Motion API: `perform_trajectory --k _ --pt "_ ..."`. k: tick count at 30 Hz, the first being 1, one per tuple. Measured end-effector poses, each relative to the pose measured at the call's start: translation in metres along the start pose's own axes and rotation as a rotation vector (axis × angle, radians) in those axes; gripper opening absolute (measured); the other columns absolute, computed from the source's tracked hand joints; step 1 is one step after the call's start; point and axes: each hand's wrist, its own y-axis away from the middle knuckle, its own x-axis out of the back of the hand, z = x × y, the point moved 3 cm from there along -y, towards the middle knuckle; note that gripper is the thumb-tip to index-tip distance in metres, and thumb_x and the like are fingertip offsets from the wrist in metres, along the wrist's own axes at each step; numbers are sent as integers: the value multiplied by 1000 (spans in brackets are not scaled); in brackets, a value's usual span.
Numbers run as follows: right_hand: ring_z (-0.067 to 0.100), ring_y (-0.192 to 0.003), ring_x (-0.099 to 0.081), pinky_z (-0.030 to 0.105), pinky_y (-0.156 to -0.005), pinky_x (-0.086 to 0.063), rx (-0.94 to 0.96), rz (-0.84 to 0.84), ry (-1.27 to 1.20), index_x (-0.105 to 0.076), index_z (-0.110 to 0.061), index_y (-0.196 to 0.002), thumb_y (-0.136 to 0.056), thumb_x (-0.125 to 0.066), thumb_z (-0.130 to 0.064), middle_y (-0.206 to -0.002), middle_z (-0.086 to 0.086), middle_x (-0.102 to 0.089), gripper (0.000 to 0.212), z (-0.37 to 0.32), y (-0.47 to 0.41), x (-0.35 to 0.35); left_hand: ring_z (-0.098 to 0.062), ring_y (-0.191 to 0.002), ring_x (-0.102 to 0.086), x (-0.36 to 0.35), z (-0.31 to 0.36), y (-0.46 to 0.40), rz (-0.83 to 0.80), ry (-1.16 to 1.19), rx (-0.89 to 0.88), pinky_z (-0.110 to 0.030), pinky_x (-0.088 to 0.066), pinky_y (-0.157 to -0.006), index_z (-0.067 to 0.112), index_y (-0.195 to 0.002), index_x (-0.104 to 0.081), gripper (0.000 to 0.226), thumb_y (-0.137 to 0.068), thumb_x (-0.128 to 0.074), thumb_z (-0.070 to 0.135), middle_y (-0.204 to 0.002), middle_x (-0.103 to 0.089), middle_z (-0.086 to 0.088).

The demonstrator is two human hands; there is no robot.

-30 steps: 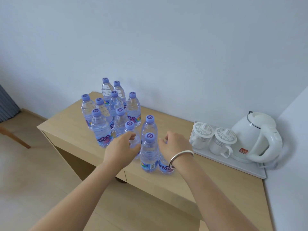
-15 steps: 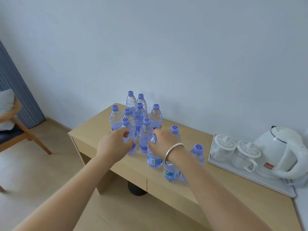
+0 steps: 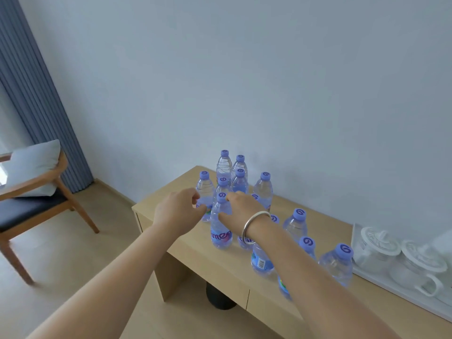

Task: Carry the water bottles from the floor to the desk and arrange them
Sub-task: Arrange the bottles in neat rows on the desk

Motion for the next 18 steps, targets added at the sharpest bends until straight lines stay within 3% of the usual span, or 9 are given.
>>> perform_trajectory --k 2,5,9,11,15,18 --pt "26 -90 -50 32 -70 -37 1 -7 -4 -46 -11 -92 -87 -51 -33 -99 10 -52 23 -3 -18 -2 -11 -91 -58 1 -9 -17 3 3 11 -19 -30 -55 27 -108 -58 26 -84 -56 37 -103 -61 15" --pt "26 -88 -51 32 -70 -40 -4 -25 -9 -46 -13 -92 -86 -51 -32 -97 9 -52 21 -8 -50 -4 -13 -93 -59 1 -22 -48 -13 10 3 -25 -39 -67 26 -109 -58 28 -84 -56 36 -104 -62 13" --pt "23 -70 -50 29 -57 -34 -59 30 -75 -39 -17 -69 -85 -48 -29 -72 1 -48 23 -11 -99 -5 -14 -94 -57 10 -34 -100 -16 16 -16 -26 -40 -72 24 -110 -59 29 -84 -57 35 -104 -62 12" --pt "23 -67 -49 29 -58 -35 -111 30 -97 -35 -17 -65 -85 -48 -30 -66 -1 -42 27 -10 -124 -6 -13 -93 -56 15 -38 -124 -42 20 -37 -25 -40 -71 23 -110 -59 29 -84 -57 35 -104 -62 11" --pt "25 -79 -53 34 -73 -47 -171 3 -65 -42 -13 -82 -86 -48 -32 -87 7 -55 20 -4 -170 -13 -13 -94 -56 15 -53 -164 -81 19 -67 -25 -42 -73 23 -109 -60 28 -84 -58 36 -104 -62 11" --pt "23 -77 -51 31 -67 -42 -230 -31 -60 -42 -14 -86 -84 -49 -35 -92 7 -53 22 1 -195 -23 -14 -95 -56 8 -65 -191 -107 36 -76 -26 -43 -75 23 -109 -60 28 -84 -58 35 -104 -62 11"
